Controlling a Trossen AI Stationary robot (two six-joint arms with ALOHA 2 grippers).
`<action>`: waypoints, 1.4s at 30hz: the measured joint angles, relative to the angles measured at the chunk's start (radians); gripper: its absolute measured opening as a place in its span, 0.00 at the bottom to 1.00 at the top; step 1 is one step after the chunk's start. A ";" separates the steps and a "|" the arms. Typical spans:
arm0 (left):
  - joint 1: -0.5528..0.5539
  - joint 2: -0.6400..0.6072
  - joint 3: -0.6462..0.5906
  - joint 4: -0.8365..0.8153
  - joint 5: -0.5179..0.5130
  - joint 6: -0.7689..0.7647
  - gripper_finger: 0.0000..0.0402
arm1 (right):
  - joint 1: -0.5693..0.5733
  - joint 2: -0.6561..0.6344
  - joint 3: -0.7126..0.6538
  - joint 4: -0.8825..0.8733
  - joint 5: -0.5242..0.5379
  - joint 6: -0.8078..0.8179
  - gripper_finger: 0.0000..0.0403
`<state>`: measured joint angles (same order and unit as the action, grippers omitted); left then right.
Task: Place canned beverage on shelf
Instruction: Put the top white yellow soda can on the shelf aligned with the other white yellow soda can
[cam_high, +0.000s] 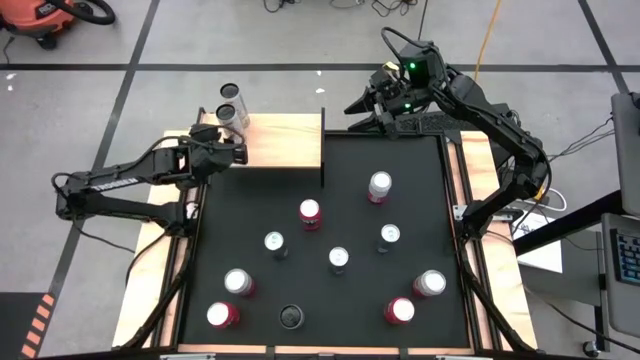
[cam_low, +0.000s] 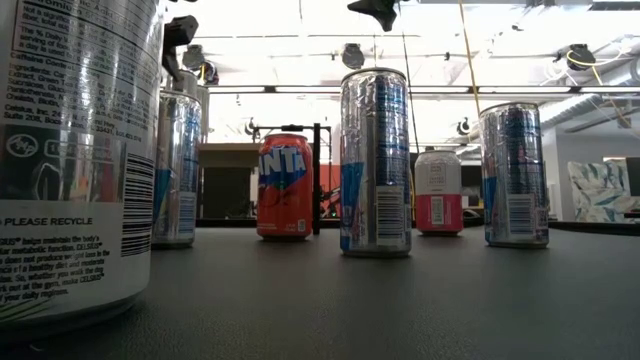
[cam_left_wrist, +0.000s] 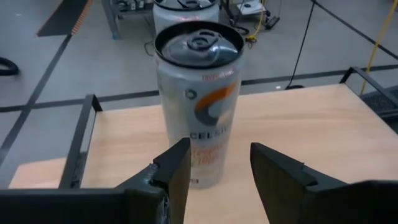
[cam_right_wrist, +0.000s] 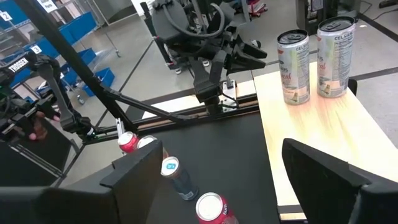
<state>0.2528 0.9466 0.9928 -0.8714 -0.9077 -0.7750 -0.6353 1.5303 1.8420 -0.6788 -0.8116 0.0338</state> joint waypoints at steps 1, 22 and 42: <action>0.006 0.000 0.000 0.007 0.001 0.004 0.41 | 0.000 0.000 0.000 0.000 0.000 0.000 0.77; 0.116 0.000 0.000 0.053 0.018 0.082 0.41 | 0.000 0.000 0.000 -0.008 -0.001 -0.011 0.77; 0.169 0.000 0.000 0.048 0.047 0.108 0.41 | 0.000 0.000 0.000 -0.023 -0.005 -0.020 0.77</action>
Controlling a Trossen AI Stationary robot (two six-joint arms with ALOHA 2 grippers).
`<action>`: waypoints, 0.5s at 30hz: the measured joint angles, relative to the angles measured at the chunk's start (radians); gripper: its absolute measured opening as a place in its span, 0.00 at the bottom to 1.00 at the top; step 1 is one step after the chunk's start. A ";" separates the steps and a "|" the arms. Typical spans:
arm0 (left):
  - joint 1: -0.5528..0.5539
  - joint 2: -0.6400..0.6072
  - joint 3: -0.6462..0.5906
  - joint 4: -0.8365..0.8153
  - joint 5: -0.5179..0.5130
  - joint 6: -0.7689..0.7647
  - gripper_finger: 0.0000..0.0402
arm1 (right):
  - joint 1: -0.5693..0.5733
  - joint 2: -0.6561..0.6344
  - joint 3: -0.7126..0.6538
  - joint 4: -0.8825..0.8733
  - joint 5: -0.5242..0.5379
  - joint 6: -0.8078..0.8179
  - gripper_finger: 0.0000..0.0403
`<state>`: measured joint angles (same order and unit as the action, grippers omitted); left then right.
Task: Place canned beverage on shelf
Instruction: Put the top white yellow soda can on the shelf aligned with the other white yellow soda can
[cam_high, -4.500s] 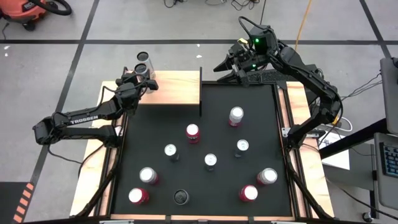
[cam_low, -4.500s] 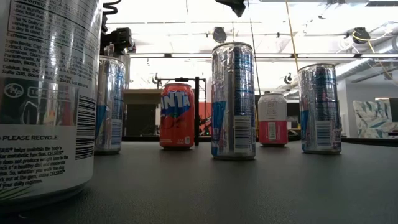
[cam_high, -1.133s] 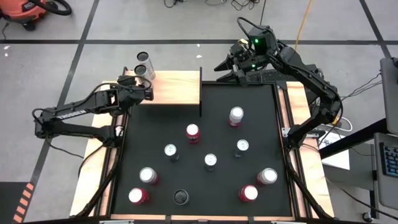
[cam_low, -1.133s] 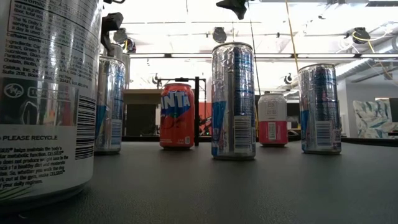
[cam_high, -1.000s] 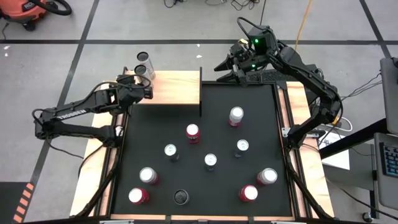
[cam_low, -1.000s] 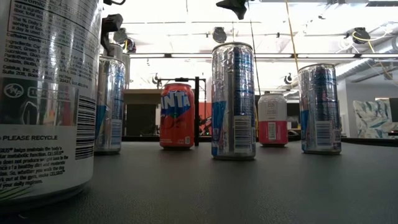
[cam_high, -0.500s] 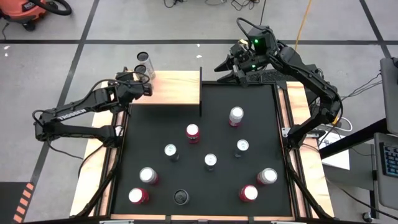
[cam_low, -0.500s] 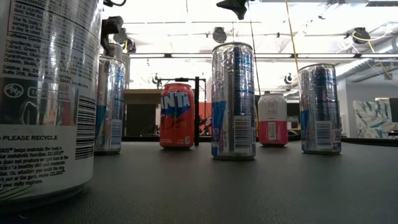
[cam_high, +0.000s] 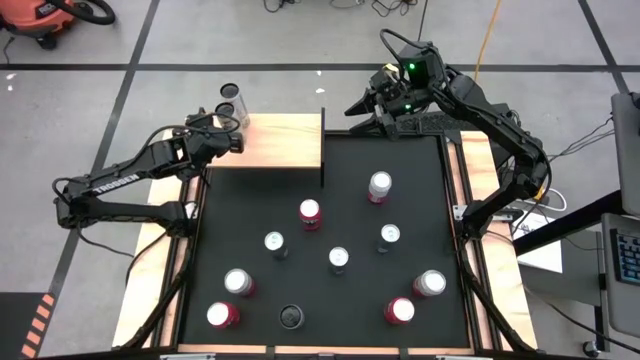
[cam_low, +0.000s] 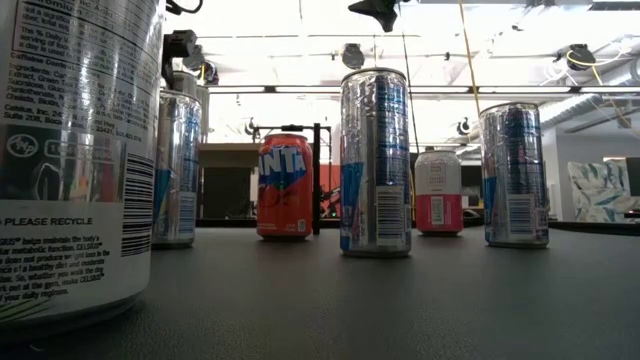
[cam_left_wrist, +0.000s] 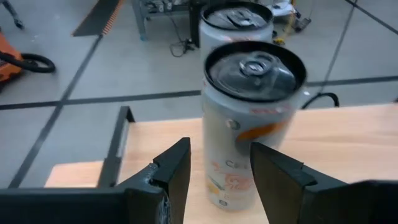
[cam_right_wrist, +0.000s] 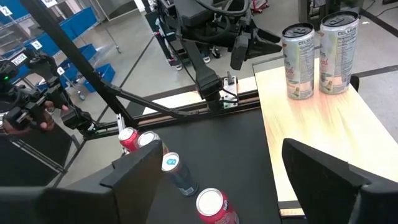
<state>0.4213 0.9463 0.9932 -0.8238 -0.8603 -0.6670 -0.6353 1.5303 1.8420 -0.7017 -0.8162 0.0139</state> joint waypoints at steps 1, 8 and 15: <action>0.000 0.000 0.000 0.000 0.021 0.000 0.41 | 0.000 0.000 0.000 -0.001 0.000 0.000 0.77; -0.003 0.000 -0.001 -0.054 0.085 -0.034 0.41 | 0.000 0.000 0.000 -0.028 0.000 -0.008 0.77; -0.003 0.001 -0.069 -0.050 0.099 -0.064 0.41 | 0.000 0.000 0.000 -0.037 0.000 -0.029 0.77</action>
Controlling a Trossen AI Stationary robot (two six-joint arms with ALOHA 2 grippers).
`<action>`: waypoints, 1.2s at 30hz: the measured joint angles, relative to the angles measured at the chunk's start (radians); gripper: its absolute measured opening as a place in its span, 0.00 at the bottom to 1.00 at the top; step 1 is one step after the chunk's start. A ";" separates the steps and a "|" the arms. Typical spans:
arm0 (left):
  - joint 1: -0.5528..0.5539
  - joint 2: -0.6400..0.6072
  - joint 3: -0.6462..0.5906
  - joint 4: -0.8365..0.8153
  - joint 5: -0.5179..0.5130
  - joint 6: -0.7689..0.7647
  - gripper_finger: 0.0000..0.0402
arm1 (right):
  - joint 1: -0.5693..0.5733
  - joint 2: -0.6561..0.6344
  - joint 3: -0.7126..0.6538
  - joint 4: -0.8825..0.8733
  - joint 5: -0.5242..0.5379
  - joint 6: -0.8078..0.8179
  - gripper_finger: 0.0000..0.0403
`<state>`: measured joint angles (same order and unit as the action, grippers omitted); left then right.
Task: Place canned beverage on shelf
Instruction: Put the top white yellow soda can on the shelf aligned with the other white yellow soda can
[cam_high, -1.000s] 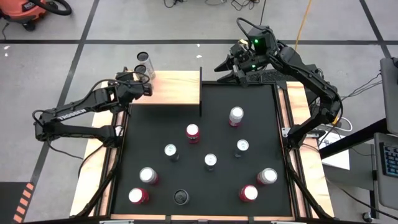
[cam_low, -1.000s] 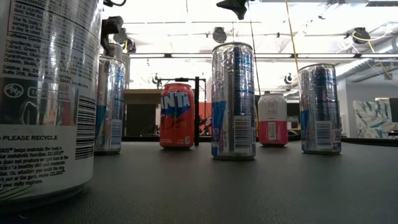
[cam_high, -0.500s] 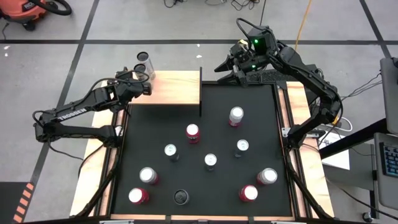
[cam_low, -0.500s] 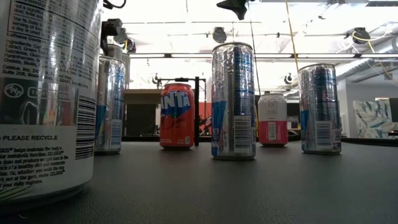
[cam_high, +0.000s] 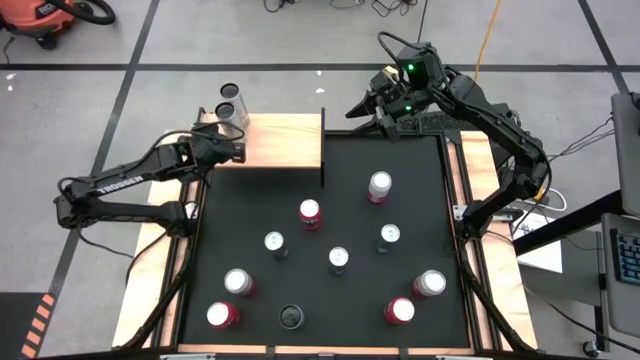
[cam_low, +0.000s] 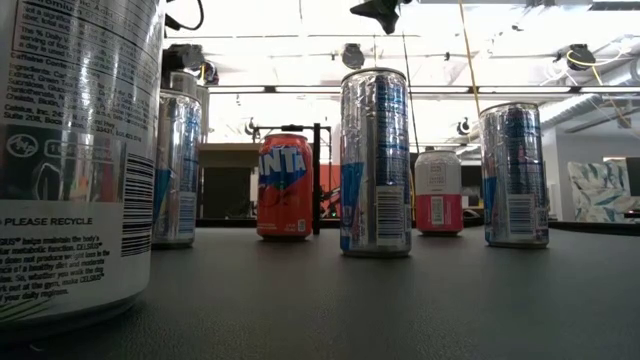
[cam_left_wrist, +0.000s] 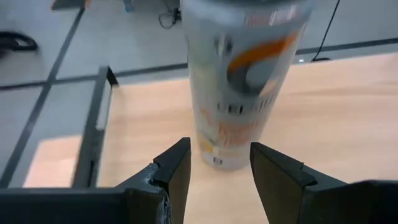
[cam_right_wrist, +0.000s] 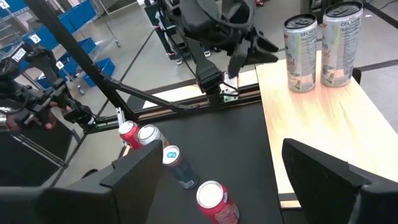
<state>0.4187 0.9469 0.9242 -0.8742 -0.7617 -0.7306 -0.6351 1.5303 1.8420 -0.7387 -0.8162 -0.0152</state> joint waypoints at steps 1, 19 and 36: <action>0.000 0.002 -0.009 0.000 0.004 -0.018 0.41 | 0.000 0.000 0.000 0.000 0.000 -0.001 0.77; 0.004 0.035 -0.068 0.124 -0.042 0.012 0.41 | 0.000 0.000 0.000 0.000 0.000 -0.001 0.77; 0.059 0.095 -0.068 0.176 -0.053 0.064 0.41 | 0.000 0.000 0.000 0.000 0.000 0.003 0.77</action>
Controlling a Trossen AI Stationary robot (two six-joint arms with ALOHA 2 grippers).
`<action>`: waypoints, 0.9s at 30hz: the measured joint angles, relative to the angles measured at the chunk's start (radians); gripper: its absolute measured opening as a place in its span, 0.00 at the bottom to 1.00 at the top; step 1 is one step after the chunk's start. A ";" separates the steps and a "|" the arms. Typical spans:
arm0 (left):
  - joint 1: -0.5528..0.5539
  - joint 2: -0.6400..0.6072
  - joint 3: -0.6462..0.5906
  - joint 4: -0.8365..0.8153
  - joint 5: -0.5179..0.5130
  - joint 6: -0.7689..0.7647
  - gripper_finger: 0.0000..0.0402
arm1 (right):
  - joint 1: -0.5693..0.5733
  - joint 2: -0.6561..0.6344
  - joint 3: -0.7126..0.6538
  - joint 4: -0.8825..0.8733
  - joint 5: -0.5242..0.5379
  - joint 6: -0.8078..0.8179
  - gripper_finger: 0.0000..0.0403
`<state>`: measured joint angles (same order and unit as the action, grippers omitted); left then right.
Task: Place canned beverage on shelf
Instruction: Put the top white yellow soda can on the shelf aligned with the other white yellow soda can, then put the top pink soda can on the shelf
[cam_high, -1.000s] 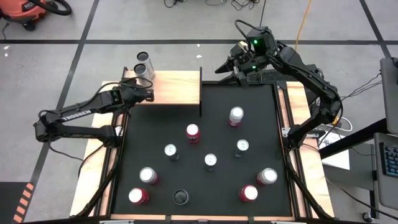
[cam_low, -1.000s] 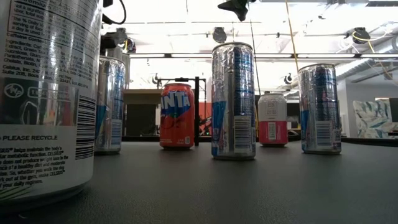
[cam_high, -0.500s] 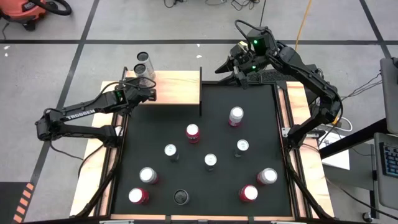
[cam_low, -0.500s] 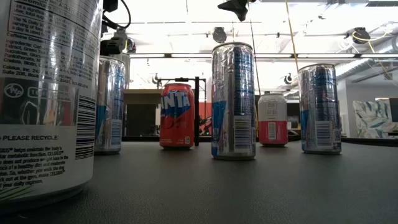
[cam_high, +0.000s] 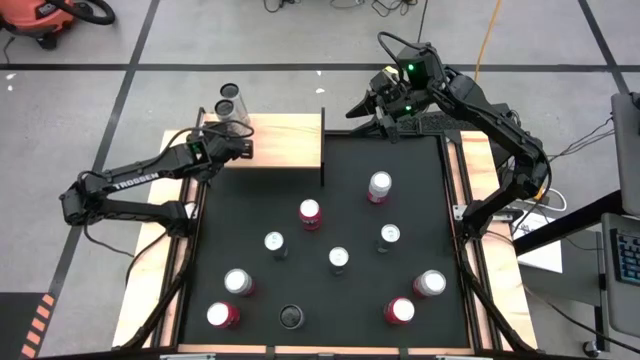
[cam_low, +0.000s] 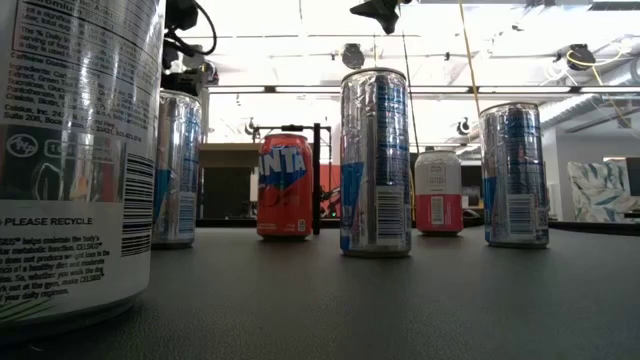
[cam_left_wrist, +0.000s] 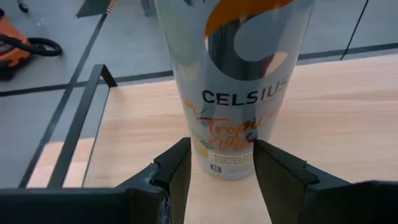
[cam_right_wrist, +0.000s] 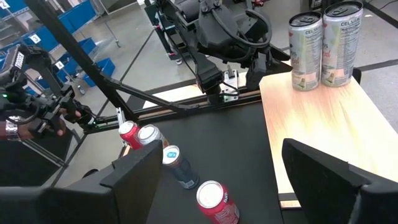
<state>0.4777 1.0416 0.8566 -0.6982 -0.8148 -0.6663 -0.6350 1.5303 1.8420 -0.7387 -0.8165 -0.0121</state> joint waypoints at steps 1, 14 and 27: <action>0.001 0.000 0.000 0.011 0.001 0.006 0.41 | 0.000 0.000 0.000 0.000 0.000 0.000 0.77; -0.001 -0.033 0.060 -0.023 0.176 0.019 0.41 | 0.000 0.000 0.000 -0.029 0.001 0.019 0.77; -0.003 -0.124 0.308 -0.247 0.245 0.022 0.41 | 0.000 0.000 0.000 -0.031 0.086 0.057 0.77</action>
<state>0.4743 0.9172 1.1646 -0.9456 -0.5695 -0.6448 -0.6350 1.5303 1.8420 -0.7700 -0.7308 0.0451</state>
